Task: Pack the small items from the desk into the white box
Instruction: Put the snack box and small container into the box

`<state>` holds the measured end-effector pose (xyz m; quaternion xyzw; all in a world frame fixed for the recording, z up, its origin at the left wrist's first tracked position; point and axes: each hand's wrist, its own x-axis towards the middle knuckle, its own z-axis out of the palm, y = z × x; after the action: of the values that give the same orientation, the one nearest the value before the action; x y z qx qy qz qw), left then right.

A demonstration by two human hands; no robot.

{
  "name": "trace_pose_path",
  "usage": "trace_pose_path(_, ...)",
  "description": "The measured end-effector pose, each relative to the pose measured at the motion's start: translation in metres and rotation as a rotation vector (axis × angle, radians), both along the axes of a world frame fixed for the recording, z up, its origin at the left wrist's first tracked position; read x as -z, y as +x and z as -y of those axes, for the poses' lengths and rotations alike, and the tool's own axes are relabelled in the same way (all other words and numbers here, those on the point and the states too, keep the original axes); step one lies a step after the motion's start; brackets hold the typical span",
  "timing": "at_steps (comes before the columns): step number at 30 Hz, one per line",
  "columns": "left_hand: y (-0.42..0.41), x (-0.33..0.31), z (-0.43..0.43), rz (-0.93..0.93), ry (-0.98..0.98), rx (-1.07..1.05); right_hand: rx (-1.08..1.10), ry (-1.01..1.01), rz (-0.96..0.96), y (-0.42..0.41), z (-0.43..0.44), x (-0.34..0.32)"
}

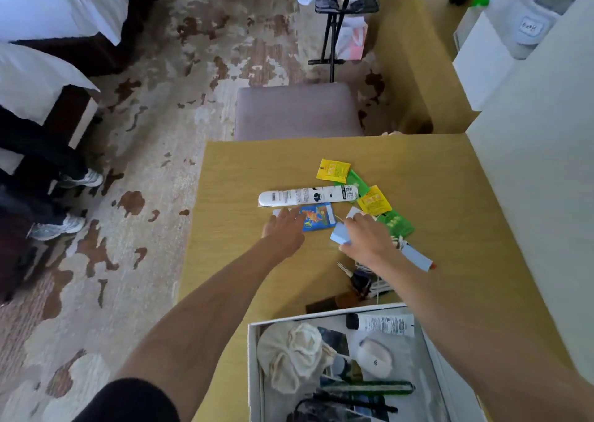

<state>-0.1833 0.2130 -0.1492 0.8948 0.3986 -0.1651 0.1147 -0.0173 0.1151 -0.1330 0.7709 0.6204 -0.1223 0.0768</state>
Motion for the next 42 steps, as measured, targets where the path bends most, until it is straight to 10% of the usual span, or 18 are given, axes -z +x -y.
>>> trace_pose_path(16, 0.02, 0.013, -0.005, 0.252, -0.314, -0.463, 0.422, 0.247, -0.69, 0.02, 0.042, -0.038)
trace_pose_path(31, -0.016, -0.142, 0.139, 1.051, -0.192, -0.454, 0.547, 0.392, -1.635, 0.033, 0.147, -0.118)
trace_pose_path(42, -0.073, -0.12, 0.244, 0.753, -0.19, -0.578, 0.498, 0.108, -1.423, -0.001, 0.22, -0.109)
